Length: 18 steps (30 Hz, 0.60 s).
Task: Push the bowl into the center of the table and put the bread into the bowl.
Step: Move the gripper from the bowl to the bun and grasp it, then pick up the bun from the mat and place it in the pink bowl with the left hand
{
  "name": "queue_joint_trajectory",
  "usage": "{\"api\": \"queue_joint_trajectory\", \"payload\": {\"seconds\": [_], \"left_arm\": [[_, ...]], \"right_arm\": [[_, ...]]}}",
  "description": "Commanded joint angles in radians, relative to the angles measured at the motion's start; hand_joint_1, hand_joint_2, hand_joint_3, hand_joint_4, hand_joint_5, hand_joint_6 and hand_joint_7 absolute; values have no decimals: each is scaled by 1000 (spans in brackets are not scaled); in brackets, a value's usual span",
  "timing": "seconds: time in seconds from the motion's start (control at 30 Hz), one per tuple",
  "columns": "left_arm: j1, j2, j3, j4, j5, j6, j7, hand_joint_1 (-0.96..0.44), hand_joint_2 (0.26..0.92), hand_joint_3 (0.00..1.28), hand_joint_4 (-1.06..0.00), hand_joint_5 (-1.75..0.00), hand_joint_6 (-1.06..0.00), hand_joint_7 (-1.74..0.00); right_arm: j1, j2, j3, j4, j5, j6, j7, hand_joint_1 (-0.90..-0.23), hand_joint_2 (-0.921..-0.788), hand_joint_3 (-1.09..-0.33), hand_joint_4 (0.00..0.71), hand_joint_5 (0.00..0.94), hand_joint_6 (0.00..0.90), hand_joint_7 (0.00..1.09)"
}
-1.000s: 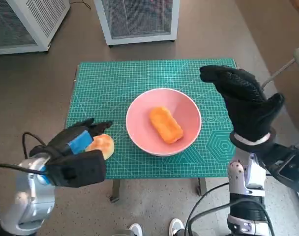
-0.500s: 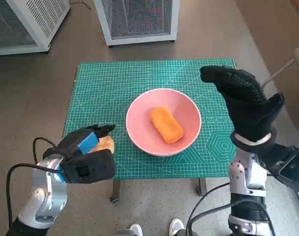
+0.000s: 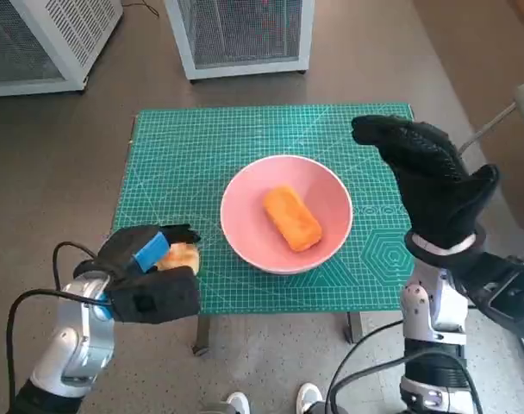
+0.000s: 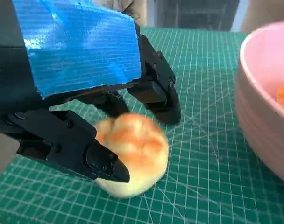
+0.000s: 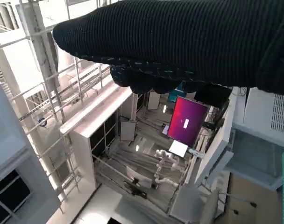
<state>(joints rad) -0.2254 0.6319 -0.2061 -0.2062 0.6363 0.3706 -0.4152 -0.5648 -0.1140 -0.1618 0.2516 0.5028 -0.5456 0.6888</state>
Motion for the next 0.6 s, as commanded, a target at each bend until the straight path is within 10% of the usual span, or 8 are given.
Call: {"api": "queue_joint_trajectory", "payload": {"seconds": [0.03, 0.6], "left_arm": [[7, 15, 56, -71, -30, -21, -10, 4, 920, 47, -755, -1098, -613, -1155], [-38, 19, 197, -239, -104, -50, -27, 3, 920, 32, -768, -1073, -632, -1164]], "right_arm": [[20, -5, -1, 21, -14, 2, 2, -545, -921, -505, 443, 3, 114, 599], [24, -3, 1, 23, -7, 1, 6, -545, -921, -504, 447, 4, 102, 593]]}}
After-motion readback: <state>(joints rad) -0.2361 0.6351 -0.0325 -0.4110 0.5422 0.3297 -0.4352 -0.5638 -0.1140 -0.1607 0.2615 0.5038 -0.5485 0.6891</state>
